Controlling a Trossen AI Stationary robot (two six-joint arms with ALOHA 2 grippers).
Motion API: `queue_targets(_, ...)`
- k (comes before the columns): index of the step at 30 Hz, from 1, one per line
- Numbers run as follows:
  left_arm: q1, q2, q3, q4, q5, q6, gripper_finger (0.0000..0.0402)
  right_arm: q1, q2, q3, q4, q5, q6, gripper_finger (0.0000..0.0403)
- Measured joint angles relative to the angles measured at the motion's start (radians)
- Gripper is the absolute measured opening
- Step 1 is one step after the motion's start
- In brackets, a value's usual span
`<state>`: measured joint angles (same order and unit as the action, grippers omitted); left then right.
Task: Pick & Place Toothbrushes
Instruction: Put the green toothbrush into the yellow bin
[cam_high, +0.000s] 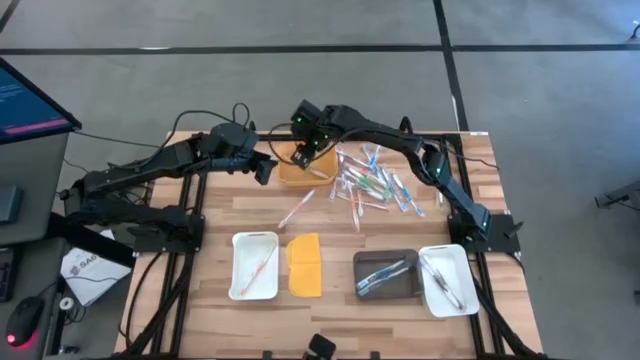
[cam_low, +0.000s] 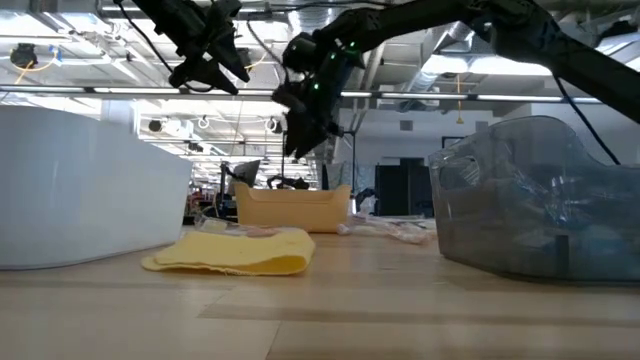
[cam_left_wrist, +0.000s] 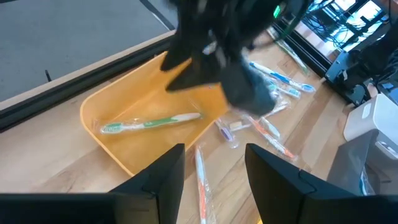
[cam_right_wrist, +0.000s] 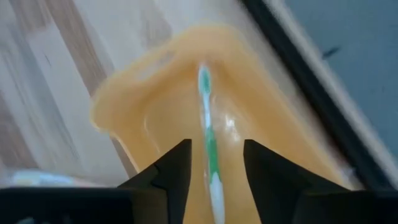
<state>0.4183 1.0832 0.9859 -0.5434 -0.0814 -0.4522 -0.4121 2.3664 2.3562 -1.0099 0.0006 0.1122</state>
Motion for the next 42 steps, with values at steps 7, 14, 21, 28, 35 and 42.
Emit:
queue_targets(7,0.000,0.000,0.000,0.000,0.000,0.002,0.0163,-0.058,-0.083,0.001,-0.057,0.052,0.151,0.0093)
queue_targets(14,0.000,0.000,0.000,0.001,0.016,0.004,0.0163,-0.157,-0.114,0.001,-0.310,0.109,0.195,0.0075)
queue_targets(21,0.000,0.000,0.000,0.000,0.036,0.003,0.0163,-0.260,-0.115,-0.075,-0.550,0.126,0.264,0.0075)
queue_targets(28,0.000,0.000,0.000,-0.002,0.038,0.003,0.0163,-0.305,-0.158,-0.258,-0.561,0.140,0.258,0.0070)
queue_targets(35,0.000,0.000,0.000,-0.002,0.045,0.003,0.0163,-0.320,-0.374,-0.626,-0.501,0.156,0.298,0.0065)
queue_targets(42,0.000,0.000,0.000,0.000,0.045,0.027,0.0163,-0.355,-0.689,-1.041,-0.347,0.152,0.450,0.0065)
